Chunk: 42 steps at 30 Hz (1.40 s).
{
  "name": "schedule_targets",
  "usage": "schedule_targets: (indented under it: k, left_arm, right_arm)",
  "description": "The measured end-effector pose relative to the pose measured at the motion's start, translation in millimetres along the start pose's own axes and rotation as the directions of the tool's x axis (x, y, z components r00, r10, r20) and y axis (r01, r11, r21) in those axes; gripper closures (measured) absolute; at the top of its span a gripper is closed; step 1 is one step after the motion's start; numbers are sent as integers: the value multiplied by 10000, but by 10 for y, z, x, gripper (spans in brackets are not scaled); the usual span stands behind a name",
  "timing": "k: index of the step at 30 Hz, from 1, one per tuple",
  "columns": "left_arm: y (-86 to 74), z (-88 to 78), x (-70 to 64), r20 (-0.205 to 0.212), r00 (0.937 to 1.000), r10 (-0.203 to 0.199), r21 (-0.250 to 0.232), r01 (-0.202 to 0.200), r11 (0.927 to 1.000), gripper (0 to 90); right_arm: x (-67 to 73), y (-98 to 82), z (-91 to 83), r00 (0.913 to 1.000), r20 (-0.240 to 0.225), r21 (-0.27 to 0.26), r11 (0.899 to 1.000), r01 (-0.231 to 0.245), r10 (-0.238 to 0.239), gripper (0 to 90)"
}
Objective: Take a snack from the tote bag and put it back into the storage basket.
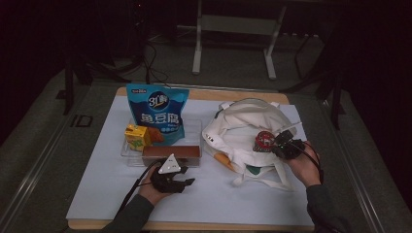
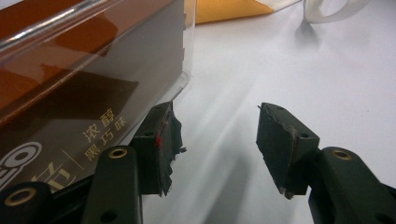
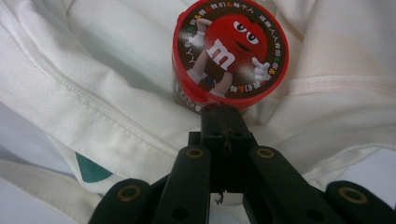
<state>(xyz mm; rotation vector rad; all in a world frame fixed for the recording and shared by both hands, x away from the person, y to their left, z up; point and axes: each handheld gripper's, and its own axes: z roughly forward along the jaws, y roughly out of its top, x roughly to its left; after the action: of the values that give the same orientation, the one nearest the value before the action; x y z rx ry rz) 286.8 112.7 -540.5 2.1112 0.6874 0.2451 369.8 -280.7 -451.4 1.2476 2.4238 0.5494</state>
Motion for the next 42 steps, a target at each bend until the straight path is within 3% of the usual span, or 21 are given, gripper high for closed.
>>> schedule_targets:
  k: [11,15,18,21,23,31,42]
  left_arm:
    - [0,0,1,24,10000,-3,-4,3,10000,468]
    - [0,0,1,20,10000,5,2,-5,10000,467]
    - [1,0,3,26,10000,15,22,-15,10000,466]
    - [1,0,0,9,10000,28,30,-28,10000,466]
    - [1,1,1,10,10000,17,24,-17,10000,466]
    - [1,2,-1,14,10000,30,31,-30,10000,463]
    - [3,5,-5,-4,10000,38,48,-38,10000,457]
  right_arm:
    - [27,129,116,9995,270,129,9998,-145,142,900]
    - [44,151,98,9996,259,189,9998,82,-87,880]
    - [37,175,23,9996,265,15,10000,43,-43,832]
    - [10,212,-36,9996,231,-121,9998,-153,155,711]
    - [-15,256,-63,9994,-51,-230,9992,-334,333,618]
    - [-38,376,-42,9979,-364,-102,9985,-534,530,517]
    - [-79,491,37,9937,-122,-60,9937,-1117,1117,337]
